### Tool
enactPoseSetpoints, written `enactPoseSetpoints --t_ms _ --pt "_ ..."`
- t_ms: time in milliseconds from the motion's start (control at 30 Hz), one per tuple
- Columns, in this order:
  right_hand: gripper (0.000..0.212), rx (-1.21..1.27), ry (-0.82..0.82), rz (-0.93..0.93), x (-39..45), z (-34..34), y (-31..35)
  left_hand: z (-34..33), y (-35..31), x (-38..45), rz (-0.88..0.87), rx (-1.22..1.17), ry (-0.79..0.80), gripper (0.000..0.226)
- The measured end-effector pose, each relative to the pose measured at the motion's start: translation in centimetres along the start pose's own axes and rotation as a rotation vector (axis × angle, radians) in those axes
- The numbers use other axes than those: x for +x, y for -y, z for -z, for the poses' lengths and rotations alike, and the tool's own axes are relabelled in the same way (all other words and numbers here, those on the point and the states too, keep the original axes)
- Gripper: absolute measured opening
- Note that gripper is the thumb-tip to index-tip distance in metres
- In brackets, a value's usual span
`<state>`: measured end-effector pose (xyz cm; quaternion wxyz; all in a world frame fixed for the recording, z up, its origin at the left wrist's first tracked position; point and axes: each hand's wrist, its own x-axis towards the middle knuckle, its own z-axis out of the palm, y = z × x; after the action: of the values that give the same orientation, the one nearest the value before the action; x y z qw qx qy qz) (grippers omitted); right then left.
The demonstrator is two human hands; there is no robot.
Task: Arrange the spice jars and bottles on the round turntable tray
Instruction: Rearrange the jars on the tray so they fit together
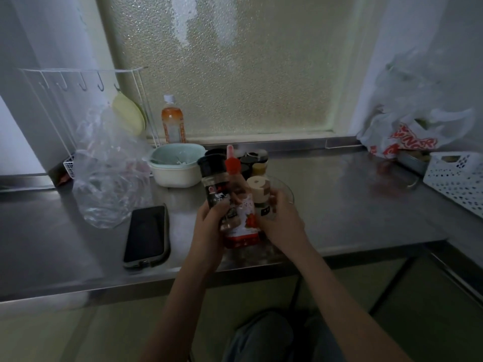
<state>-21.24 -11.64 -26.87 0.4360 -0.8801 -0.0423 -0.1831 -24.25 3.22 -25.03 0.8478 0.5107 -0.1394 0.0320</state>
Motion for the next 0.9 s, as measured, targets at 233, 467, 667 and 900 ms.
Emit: enactPoseSetpoints --t_ms 233,467,667,900 --pt "0.047 0.091 -0.354 0.032 0.0 1.3 -0.1 0.3 0.4 0.2 -0.057 0.075 -0.020 0.021" --pt "0.040 -0.005 -0.235 -0.076 6.7 3.3 -2.1 0.0 1.0 0.3 -0.037 0.019 -0.076 0.030" --pt "0.033 -0.110 -0.028 -0.098 8.8 1.5 -3.6 0.0 0.2 0.3 -0.080 0.036 -0.022 0.026" --pt "0.046 0.086 -0.086 -0.096 7.9 0.7 -3.5 -0.9 -0.2 0.0 -0.137 0.110 0.083 0.011"
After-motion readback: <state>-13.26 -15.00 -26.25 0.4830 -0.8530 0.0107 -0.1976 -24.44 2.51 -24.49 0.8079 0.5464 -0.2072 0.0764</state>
